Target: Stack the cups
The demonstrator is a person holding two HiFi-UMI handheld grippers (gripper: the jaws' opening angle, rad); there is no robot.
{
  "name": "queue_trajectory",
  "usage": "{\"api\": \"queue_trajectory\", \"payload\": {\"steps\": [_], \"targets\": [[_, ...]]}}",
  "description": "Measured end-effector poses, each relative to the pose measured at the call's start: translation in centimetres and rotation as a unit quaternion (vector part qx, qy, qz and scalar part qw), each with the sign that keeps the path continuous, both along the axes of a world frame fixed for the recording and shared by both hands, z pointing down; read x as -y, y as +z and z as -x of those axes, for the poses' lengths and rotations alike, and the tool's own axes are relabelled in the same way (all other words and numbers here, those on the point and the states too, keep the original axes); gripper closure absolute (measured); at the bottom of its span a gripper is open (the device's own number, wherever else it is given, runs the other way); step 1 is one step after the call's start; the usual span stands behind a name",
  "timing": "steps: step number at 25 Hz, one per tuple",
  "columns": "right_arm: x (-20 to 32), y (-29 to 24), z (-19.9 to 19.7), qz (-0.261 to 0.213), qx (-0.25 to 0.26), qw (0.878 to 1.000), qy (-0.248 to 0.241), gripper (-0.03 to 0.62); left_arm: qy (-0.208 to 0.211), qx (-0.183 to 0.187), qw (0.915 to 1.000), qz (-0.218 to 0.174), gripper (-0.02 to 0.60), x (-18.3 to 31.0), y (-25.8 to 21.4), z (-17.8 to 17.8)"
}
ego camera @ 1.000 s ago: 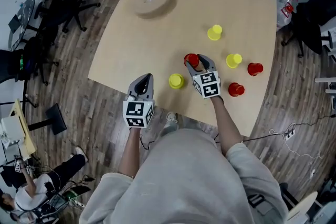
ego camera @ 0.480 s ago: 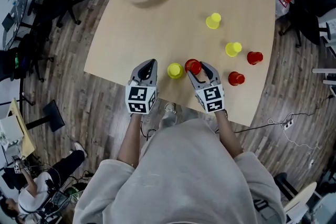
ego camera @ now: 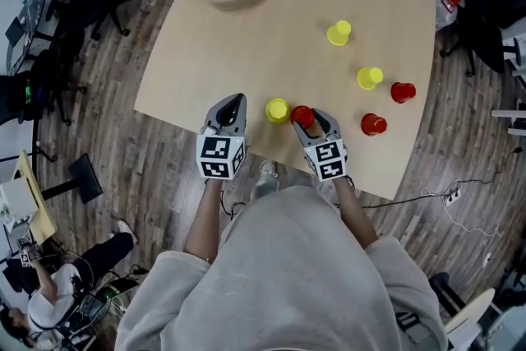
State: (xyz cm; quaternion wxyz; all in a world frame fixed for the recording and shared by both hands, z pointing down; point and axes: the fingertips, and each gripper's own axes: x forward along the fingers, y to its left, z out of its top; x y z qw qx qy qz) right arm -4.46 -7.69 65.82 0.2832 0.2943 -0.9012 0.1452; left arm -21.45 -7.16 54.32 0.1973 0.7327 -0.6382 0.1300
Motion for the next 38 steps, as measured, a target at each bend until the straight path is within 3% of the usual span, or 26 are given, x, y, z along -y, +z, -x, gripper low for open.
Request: {"api": "queue_trajectory", "payload": {"steps": [8, 10, 13, 19, 24, 33, 38], "targets": [[-0.4, 0.1, 0.3, 0.0, 0.007, 1.0, -0.002, 0.355, 0.004, -0.002, 1.0, 0.001, 0.569, 0.0, 0.2, -0.2], [-0.6, -0.9, 0.4, 0.002, 0.028, 1.0, 0.0, 0.295, 0.005, -0.001, 1.0, 0.0, 0.569, 0.0, 0.2, -0.1], [0.1, -3.5, 0.0, -0.011, 0.062, 0.998, 0.014, 0.281, 0.005, -0.002, 1.0, -0.001, 0.569, 0.2, 0.1, 0.1], [7.3, -9.9, -1.6, -0.082, 0.11, 0.986, 0.09, 0.257, 0.01, 0.0, 0.9999, -0.005, 0.569, 0.6, -0.2, 0.3], [13.5, -12.2, -2.7, -0.118, 0.116, 0.978, 0.127, 0.255, 0.012, 0.003, 0.9999, -0.006, 0.569, 1.2, -0.5, 0.0], [20.8, -12.3, -2.8, -0.133, 0.105, 0.974, 0.151, 0.261, 0.016, 0.004, 0.9999, -0.001, 0.569, 3.1, -0.3, -0.6], [23.5, -9.5, -2.1, -0.114, 0.086, 0.976, 0.166, 0.269, 0.017, 0.002, 0.9998, 0.014, 0.569, 4.3, 0.8, -0.3]]}}
